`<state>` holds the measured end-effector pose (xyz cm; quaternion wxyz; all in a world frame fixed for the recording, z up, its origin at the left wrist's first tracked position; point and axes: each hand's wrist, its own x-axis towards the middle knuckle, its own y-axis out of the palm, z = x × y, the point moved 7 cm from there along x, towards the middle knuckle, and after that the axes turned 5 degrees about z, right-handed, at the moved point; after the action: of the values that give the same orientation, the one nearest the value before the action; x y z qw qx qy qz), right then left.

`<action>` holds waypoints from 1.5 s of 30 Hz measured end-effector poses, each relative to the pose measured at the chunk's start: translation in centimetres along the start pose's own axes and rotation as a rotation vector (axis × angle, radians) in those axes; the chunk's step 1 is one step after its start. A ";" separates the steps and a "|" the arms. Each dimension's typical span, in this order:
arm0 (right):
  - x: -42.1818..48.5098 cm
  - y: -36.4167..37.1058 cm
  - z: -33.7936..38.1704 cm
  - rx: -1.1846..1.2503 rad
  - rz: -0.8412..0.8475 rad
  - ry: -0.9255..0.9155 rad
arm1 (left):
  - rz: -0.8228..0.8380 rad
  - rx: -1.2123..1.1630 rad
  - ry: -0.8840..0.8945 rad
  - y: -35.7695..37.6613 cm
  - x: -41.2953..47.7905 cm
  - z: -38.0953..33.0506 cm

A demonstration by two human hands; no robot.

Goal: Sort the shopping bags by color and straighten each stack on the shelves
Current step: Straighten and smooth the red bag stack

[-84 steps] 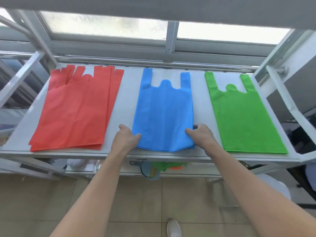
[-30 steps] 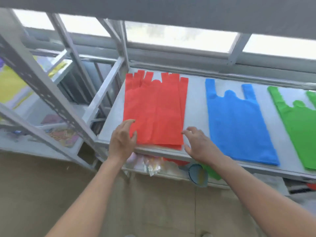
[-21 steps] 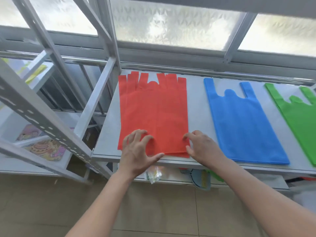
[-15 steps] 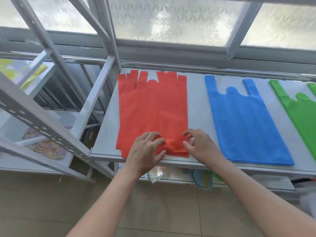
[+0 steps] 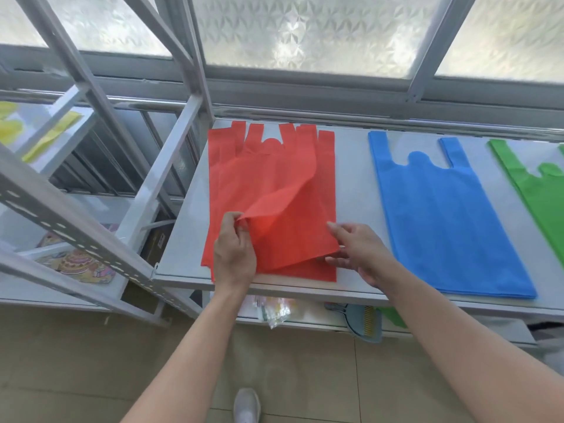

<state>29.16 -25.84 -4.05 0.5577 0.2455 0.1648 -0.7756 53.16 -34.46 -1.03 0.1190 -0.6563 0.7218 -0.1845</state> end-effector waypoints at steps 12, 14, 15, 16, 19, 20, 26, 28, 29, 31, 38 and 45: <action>-4.5 2.2 -2.1 -0.022 0.100 -0.056 | 0.292 0.766 0.587 5.0 -6.6 -0.8; -5.0 2.1 -2.6 0.003 0.102 -0.048 | 0.312 0.793 0.600 5.3 -7.3 -0.9; -5.2 2.0 -2.9 0.017 0.102 -0.044 | 0.328 0.797 0.603 5.5 -7.6 -1.0; -5.3 1.9 -3.1 0.027 0.105 -0.037 | 0.359 0.794 0.611 5.7 -7.8 -1.1; -5.6 2.0 -3.6 0.033 0.165 -0.012 | 0.455 0.741 0.646 6.4 -8.6 -1.3; -5.8 2.1 -3.6 0.044 0.192 -0.001 | 0.457 0.732 0.665 6.5 -8.7 -1.3; -5.3 1.3 -2.2 0.236 0.221 0.054 | 0.489 0.744 0.698 5.7 -8.6 -0.3; -4.0 1.5 -1.6 0.198 0.264 0.077 | 0.491 0.744 0.720 5.1 -8.8 -0.1; -3.2 1.6 -1.3 0.178 0.282 0.085 | 0.481 0.729 0.728 4.7 -8.8 -0.2; -1.7 1.9 -0.2 0.159 0.261 0.085 | 0.459 0.679 0.739 3.8 -9.0 -0.5; 1.8 0.8 0.4 -0.072 0.039 0.067 | 0.332 0.489 0.613 0.2 -9.3 -1.6; 0.9 0.6 -0.8 -0.187 0.025 0.037 | 0.079 0.531 -0.075 -4.5 1.9 4.5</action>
<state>29.70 -26.30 -5.18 0.5848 0.2085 0.2436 -0.7451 58.87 -37.20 -3.12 0.3209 -0.5798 0.6682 -0.3383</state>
